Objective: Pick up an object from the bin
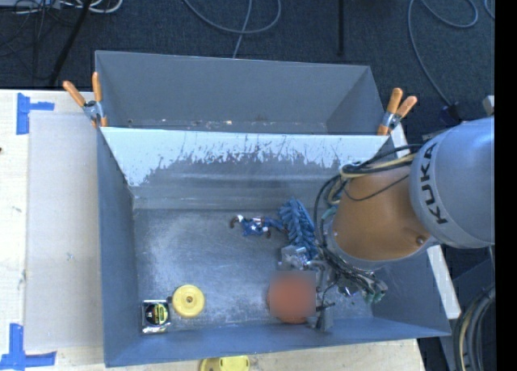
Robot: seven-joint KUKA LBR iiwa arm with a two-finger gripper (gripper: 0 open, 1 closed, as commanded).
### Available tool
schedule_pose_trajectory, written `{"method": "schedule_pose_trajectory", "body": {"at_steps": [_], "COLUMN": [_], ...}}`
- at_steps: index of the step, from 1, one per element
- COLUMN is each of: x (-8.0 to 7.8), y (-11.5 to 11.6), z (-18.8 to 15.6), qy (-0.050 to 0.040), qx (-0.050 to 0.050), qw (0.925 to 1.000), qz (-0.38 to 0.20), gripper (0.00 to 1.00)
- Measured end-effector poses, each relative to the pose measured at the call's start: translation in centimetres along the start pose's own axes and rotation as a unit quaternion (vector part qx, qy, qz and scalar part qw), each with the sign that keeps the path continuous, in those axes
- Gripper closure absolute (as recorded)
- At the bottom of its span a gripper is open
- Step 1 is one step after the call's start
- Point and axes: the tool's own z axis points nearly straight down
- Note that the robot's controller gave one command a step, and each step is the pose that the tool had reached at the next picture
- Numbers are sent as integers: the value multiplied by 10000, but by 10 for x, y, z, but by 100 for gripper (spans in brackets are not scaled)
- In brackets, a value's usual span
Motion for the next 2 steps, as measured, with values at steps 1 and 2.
{"method": "schedule_pose_trajectory", "body": {"at_steps": [1, 2], "x": [0, 0], "y": [-1, -1], "z": [16, 16], "qy": [8, 8], "qx": [1, 1], "qw": [9976, 9977], "qz": [691, 685], "gripper": [100, 100]}}
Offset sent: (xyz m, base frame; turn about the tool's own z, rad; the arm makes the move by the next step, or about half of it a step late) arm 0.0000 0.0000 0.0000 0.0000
